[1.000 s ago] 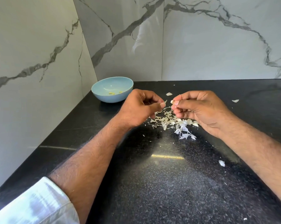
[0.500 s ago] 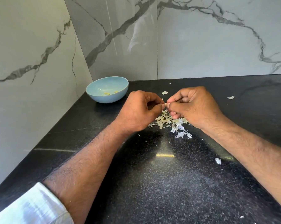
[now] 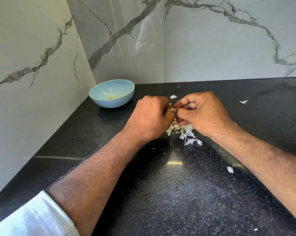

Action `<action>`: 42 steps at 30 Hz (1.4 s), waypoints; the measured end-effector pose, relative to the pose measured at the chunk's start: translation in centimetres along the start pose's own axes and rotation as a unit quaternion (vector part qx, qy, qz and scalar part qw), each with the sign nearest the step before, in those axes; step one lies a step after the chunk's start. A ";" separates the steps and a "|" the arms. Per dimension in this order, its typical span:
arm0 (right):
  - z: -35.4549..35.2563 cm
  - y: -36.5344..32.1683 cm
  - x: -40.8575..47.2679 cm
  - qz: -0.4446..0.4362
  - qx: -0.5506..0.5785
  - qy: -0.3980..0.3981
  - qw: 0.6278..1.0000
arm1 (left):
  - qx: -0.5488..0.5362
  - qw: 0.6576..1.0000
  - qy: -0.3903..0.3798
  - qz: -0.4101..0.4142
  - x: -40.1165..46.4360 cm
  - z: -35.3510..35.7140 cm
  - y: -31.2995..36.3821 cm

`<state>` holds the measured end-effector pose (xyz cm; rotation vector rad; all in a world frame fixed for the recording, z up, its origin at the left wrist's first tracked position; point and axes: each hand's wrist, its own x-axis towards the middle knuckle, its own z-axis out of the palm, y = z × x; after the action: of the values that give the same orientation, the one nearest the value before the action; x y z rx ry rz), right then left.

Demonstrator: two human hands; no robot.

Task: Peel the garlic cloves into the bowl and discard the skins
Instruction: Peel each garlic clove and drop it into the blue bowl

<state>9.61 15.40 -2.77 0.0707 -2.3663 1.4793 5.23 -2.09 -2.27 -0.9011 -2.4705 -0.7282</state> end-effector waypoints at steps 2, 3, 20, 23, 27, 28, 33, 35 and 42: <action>-0.1 0.1 0.0 -0.001 0.003 -0.006 1.000 | -0.017 1.000 -0.004 -0.020 0.0 0.1 0.0; -0.1 0.1 0.0 -0.002 0.005 -0.010 1.000 | -0.029 0.999 -0.009 -0.029 0.0 0.2 0.0; -1.7 0.6 0.5 0.038 0.102 -0.085 0.990 | -0.239 0.965 -0.062 -0.083 -0.4 -0.6 -1.0; -2.1 0.5 0.6 0.069 0.184 -0.118 0.973 | -0.262 0.958 -0.066 -0.093 -0.4 -0.6 -1.1; -2.4 0.1 0.6 0.084 0.241 -0.148 0.955 | -0.281 0.950 -0.075 -0.115 -0.3 -0.6 -1.2; -2.4 0.1 0.6 0.086 0.245 -0.152 0.954 | -0.288 0.947 -0.077 -0.120 -0.3 -0.6 -1.3; -2.3 0.6 0.6 0.074 0.207 -0.147 0.964 | -0.377 0.908 -0.097 -0.159 -0.2 -0.7 -1.2; -2.0 0.7 0.5 0.053 0.161 -0.126 0.977 | -0.404 0.893 -0.098 -0.170 -0.2 -0.6 -1.1; -1.5 0.9 0.1 -0.144 -0.121 -0.009 0.982 | -0.434 0.875 -0.097 -0.190 -0.2 -0.3 -0.7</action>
<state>9.72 17.16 -2.88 0.3505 -2.4078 1.0559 4.96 -2.86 -2.35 -0.7652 -2.4919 -2.0788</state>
